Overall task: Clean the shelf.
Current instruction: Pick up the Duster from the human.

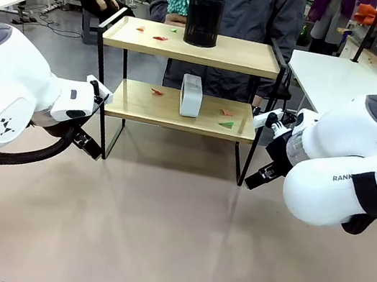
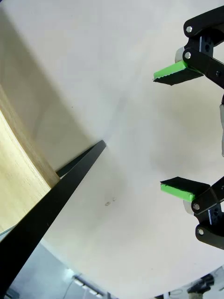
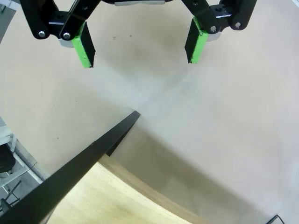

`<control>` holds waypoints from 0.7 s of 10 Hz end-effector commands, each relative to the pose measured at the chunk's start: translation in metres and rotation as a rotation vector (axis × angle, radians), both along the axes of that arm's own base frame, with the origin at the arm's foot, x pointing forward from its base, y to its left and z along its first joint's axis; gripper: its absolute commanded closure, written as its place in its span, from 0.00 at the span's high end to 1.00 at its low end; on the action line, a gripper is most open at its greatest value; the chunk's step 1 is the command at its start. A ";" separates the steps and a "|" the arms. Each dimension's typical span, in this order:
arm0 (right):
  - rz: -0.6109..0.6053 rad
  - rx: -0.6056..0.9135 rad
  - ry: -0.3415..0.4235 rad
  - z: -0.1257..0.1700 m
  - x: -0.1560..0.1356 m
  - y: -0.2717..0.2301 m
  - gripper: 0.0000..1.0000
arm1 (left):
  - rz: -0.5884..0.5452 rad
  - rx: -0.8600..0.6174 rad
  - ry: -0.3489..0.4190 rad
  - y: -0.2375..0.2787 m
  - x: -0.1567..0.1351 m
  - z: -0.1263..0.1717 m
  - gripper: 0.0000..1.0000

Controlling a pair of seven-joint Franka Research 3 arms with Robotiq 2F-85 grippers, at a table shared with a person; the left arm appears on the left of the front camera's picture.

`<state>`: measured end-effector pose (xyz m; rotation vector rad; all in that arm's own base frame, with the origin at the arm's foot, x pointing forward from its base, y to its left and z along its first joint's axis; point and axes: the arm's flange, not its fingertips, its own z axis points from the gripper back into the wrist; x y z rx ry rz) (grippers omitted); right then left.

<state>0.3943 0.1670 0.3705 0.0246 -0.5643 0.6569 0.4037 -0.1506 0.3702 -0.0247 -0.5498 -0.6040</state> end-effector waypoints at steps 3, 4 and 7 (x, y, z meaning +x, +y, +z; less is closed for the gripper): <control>-0.001 0.001 0.000 0.000 0.000 0.000 1.00 | -0.001 0.000 0.000 0.000 0.000 0.000 1.00; -0.001 0.001 0.000 0.000 0.000 0.000 1.00 | -0.001 0.000 0.000 0.000 0.000 0.000 1.00; 0.068 0.003 0.264 0.055 -0.027 -0.024 1.00 | -0.231 -0.041 0.284 0.016 -0.037 0.052 1.00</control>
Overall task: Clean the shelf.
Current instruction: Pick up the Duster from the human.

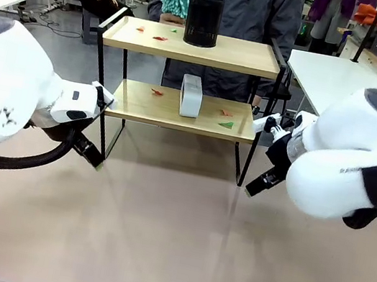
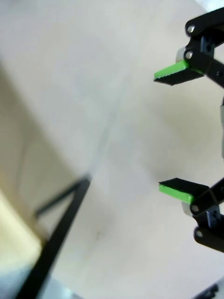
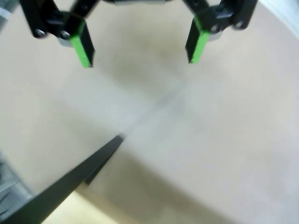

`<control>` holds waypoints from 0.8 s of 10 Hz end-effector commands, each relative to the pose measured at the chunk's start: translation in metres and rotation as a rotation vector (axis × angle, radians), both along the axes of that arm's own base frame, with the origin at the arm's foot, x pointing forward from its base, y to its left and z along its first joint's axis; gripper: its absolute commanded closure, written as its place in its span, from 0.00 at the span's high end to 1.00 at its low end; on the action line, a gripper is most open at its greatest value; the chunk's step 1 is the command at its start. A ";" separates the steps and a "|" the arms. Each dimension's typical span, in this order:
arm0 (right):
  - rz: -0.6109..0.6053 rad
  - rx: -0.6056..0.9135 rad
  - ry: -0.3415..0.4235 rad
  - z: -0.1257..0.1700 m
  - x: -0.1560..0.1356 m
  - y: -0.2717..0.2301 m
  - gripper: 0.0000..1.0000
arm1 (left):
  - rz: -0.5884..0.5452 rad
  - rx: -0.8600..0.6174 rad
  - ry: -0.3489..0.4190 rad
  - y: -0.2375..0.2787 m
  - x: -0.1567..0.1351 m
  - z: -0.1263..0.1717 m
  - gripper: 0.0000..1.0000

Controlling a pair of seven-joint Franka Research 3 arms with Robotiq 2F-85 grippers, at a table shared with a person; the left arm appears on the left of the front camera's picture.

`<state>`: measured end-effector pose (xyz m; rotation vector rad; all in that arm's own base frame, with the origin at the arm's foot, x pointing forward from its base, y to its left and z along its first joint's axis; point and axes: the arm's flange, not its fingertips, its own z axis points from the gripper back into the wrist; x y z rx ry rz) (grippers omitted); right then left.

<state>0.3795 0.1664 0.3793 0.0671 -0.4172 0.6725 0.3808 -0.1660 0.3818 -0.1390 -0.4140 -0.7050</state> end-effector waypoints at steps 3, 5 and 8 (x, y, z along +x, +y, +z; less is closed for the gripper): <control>-0.112 0.610 0.259 0.141 -0.056 -0.130 1.00 | -0.101 -0.454 0.005 0.131 -0.075 0.117 1.00; -0.292 1.081 0.284 0.146 -0.067 -0.248 1.00 | 0.156 -0.762 -0.178 0.234 -0.112 0.119 1.00; -0.732 1.593 0.236 0.051 -0.083 -0.377 1.00 | 0.638 -1.103 -0.209 0.326 -0.148 0.034 1.00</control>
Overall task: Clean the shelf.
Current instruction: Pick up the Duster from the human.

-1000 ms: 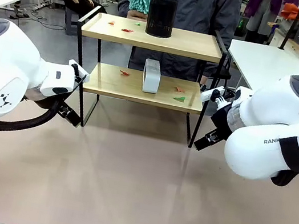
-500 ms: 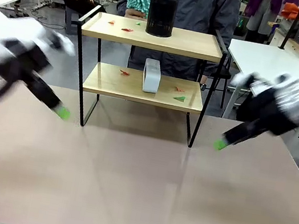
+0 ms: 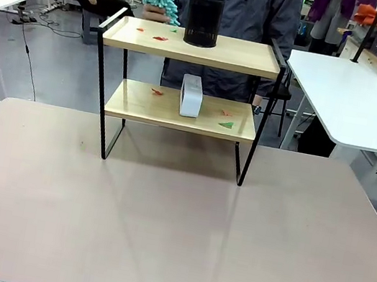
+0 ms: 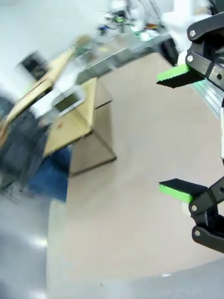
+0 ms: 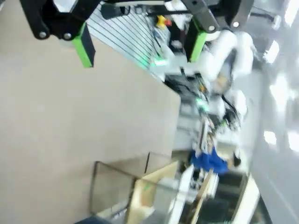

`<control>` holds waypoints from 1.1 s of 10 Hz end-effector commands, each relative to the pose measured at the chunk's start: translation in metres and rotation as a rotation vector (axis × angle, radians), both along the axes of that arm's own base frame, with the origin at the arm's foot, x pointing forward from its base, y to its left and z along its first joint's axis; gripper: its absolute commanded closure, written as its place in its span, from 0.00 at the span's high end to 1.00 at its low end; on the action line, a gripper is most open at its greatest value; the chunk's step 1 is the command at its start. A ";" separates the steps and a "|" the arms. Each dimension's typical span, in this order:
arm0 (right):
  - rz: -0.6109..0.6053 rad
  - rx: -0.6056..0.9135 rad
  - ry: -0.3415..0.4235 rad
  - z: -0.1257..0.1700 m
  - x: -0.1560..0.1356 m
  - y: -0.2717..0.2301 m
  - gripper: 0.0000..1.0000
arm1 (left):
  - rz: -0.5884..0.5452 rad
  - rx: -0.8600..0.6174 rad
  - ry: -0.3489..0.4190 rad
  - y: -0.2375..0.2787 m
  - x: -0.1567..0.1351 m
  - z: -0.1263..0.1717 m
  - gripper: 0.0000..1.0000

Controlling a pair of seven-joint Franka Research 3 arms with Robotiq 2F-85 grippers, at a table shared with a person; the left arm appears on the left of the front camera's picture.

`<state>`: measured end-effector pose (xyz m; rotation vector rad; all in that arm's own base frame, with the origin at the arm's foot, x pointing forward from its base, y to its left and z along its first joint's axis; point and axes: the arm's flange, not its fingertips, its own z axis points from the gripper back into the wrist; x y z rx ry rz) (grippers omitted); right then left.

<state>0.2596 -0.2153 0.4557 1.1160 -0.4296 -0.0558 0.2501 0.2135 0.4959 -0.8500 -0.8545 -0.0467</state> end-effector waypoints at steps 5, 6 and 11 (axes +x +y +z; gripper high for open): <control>0.000 0.000 0.000 0.000 0.000 0.000 1.00 | 0.000 0.000 0.000 0.000 0.000 0.000 1.00; 0.000 0.000 0.000 0.000 0.000 0.000 1.00 | 0.000 0.000 0.000 0.000 0.000 0.000 1.00; 0.000 0.000 0.000 0.000 0.000 0.000 1.00 | 0.000 0.000 0.000 0.000 0.000 0.000 1.00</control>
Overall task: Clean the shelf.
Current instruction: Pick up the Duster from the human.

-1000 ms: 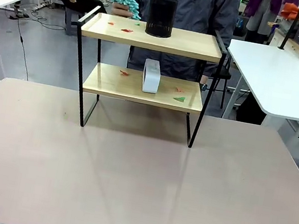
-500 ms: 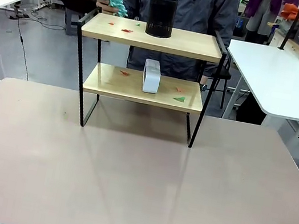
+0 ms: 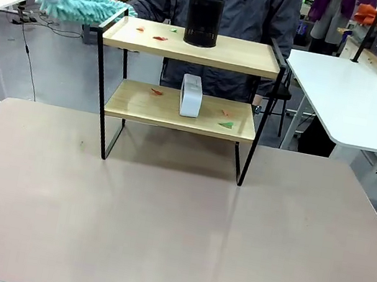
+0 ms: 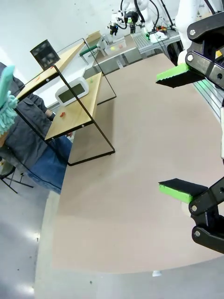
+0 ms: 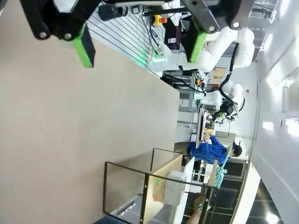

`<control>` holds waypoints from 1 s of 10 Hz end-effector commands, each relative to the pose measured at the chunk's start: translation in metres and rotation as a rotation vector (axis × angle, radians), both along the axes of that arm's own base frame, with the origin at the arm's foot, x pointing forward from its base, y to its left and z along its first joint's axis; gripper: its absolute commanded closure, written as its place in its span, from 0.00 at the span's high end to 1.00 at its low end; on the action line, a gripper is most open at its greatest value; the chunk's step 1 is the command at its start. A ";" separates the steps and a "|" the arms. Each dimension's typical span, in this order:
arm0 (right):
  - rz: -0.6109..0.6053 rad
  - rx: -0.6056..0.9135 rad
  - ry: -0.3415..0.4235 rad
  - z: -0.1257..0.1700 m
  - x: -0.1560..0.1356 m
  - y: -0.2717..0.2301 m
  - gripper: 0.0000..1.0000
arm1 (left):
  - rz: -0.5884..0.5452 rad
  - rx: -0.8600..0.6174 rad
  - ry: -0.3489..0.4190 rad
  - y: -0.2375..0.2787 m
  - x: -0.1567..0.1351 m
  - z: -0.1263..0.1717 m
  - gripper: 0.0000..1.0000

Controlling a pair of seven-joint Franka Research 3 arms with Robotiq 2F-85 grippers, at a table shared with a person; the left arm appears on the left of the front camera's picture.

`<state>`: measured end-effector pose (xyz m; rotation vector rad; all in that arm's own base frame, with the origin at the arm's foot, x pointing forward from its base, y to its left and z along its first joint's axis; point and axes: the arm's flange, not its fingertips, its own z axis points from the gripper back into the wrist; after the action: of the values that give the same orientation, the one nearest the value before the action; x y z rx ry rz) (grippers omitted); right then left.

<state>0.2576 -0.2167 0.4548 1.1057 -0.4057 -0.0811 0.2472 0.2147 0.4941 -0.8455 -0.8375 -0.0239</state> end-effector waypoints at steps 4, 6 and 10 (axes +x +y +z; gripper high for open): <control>0.010 0.006 -0.033 0.001 0.002 0.001 1.00 | 0.009 -0.118 -0.013 0.049 -0.003 0.015 1.00; 0.010 0.006 -0.033 0.001 0.002 0.001 1.00 | 0.118 -0.282 -0.060 0.083 0.011 0.046 1.00; 0.010 0.006 -0.033 0.001 0.002 0.001 1.00 | -0.051 -0.428 0.034 0.055 0.067 0.079 1.00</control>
<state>0.2576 -0.2154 0.4552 1.1030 -0.4012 -0.0769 0.3098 0.2807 0.5685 -1.2625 -0.9290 0.1918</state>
